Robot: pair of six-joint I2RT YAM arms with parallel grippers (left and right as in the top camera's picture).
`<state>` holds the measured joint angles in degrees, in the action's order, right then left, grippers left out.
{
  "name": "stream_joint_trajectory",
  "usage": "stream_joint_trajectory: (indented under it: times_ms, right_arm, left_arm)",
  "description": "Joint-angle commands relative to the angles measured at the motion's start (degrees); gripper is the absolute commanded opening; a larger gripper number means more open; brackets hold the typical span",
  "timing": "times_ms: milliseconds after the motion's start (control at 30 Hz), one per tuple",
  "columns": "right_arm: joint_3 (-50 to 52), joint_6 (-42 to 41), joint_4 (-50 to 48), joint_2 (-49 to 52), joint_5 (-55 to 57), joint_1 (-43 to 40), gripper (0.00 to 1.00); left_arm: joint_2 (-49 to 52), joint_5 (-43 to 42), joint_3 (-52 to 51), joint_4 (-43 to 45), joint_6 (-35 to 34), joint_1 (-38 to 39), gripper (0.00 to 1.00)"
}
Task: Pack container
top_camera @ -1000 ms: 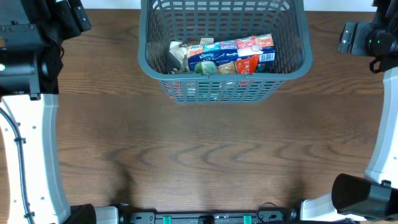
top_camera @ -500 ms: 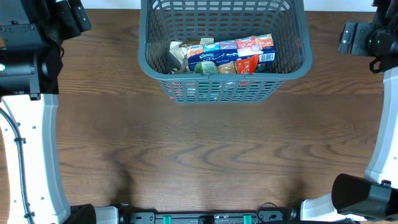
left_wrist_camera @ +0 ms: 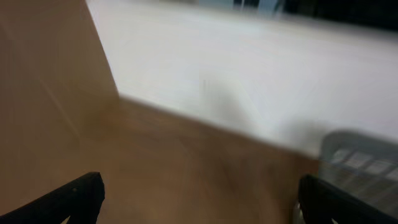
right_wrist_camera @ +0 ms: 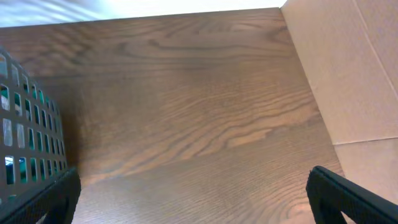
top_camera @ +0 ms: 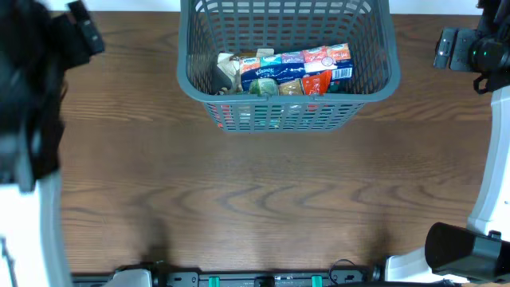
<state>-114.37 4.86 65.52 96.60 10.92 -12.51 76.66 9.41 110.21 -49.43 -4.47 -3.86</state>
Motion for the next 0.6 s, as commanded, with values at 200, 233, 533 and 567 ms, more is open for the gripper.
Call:
stream_joint_trajectory:
  times_ms: [200,233,533,567]
  right_arm:
    - [-0.7,0.5,0.1,-0.5,0.0,-0.2,0.99]
    - [-0.7,0.5,0.1,-0.5,0.0,-0.2,0.99]
    - [-0.7,0.5,0.1,-0.5,0.0,-0.2,0.99]
    - [-0.7,0.5,0.1,-0.5,0.0,-0.2,0.99]
  left_arm:
    - [-21.8,0.1,-13.8,7.0,-0.5,-0.2,0.99]
    - [-24.3,0.1,-17.0,8.0,-1.2,-0.4,0.99]
    - [-45.3,0.1,-52.8,21.9,-16.2,-3.0,0.99]
    - [-47.0,0.1,-56.4,23.8,-18.1,-3.0,0.99]
